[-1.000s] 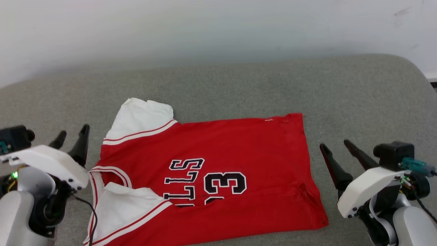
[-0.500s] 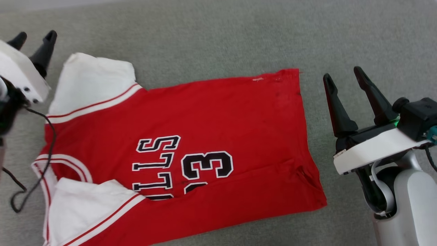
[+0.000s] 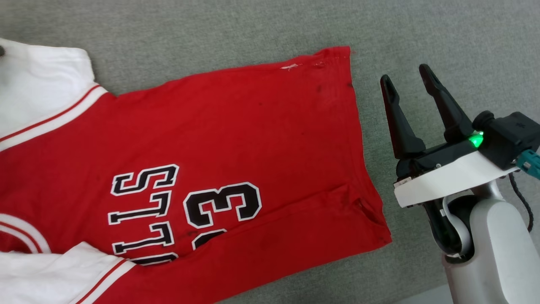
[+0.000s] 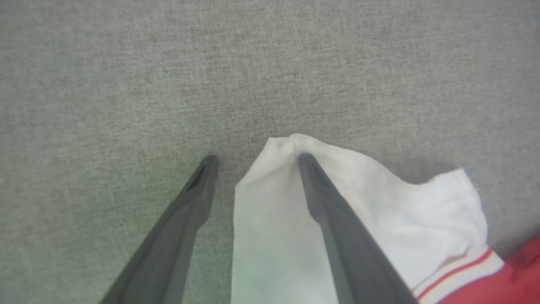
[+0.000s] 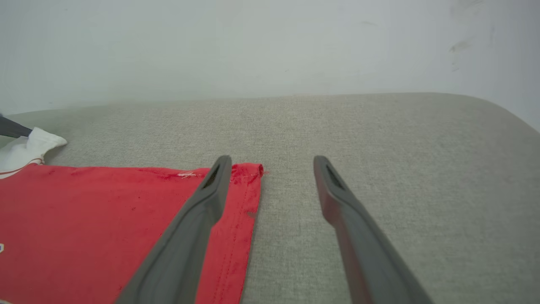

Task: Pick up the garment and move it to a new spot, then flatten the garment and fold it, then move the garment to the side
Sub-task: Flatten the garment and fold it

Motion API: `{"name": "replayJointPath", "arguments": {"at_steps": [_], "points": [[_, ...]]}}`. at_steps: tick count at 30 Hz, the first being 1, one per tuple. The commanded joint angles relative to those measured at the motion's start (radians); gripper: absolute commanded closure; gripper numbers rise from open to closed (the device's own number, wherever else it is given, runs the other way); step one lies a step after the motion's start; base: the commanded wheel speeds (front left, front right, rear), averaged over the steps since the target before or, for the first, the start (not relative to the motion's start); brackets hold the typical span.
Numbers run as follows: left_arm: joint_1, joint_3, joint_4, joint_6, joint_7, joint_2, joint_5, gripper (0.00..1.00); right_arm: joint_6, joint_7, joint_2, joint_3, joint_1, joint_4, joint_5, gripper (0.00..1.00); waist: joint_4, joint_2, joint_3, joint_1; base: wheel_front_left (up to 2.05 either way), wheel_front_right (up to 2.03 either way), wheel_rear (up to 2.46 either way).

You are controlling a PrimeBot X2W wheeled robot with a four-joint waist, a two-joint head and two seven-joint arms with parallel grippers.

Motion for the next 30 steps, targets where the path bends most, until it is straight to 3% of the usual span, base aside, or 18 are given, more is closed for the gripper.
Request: {"name": "replayJointPath", "arguments": {"at_steps": [1, 3, 4, 6, 7, 11, 17, 26, 30], "points": [[-0.004, -0.001, 0.005, 0.017, 0.024, 0.013, 0.002, 0.0, 0.0, -0.005, 0.006, 0.01, -0.02, 0.007, 0.005, 0.0, -0.031, 0.0, 0.036, -0.0002, 0.0, 0.0, 0.0], [0.018, -0.009, 0.023, 0.04, 0.065, 0.018, -0.004, 0.0, 0.0, -0.011, 0.007, 0.018, -0.024, 0.016, 0.014, 0.0, -0.039, 0.0, 0.047, -0.0002, 0.0, 0.0, 0.0], [0.039, -0.015, 0.033, 0.051, 0.087, 0.014, -0.01, 0.12, 0.0, -0.01, 0.007, 0.018, -0.026, 0.023, 0.018, 0.0, -0.041, 0.0, 0.048, -0.0002, 0.0, 0.0, 0.0], [0.081, -0.02, 0.045, 0.073, 0.123, -0.003, -0.033, 0.96, 0.0, -0.011, 0.008, 0.018, -0.028, 0.03, 0.024, 0.0, -0.042, 0.0, 0.051, -0.0002, 0.0, 0.0, 0.0], [0.101, -0.023, 0.049, 0.08, 0.141, -0.011, -0.044, 1.0, 0.0, -0.008, 0.009, 0.017, -0.029, 0.035, 0.03, 0.0, -0.043, 0.0, 0.051, -0.0002, 0.0, 0.0, 0.0], [0.14, -0.019, 0.035, 0.09, 0.126, -0.049, -0.071, 1.0, 0.0, 0.007, 0.0, 0.005, -0.037, 0.049, 0.051, 0.0, -0.034, 0.0, 0.041, -0.0002, 0.0, 0.0, 0.0], [0.119, -0.016, 0.016, 0.049, 0.011, -0.081, -0.05, 1.0, 0.0, 0.074, -0.026, -0.014, -0.07, 0.084, 0.131, 0.0, -0.006, 0.0, 0.0, -0.0002, 0.0, 0.0, 0.0], [0.008, -0.026, 0.006, -0.015, -0.123, -0.129, -0.008, 1.0, 0.0, 0.489, -0.117, -0.04, -0.215, 0.247, 0.295, 0.0, 0.076, 0.0, -0.067, -0.0002, 0.0, 0.0, 0.0], [-0.031, -0.045, -0.006, -0.045, -0.153, -0.155, 0.006, 1.0, 0.0, 0.636, -0.137, -0.042, -0.302, 0.315, 0.309, 0.0, 0.115, 0.0, -0.067, -0.0002, 0.0, 0.0, 0.0]]}}
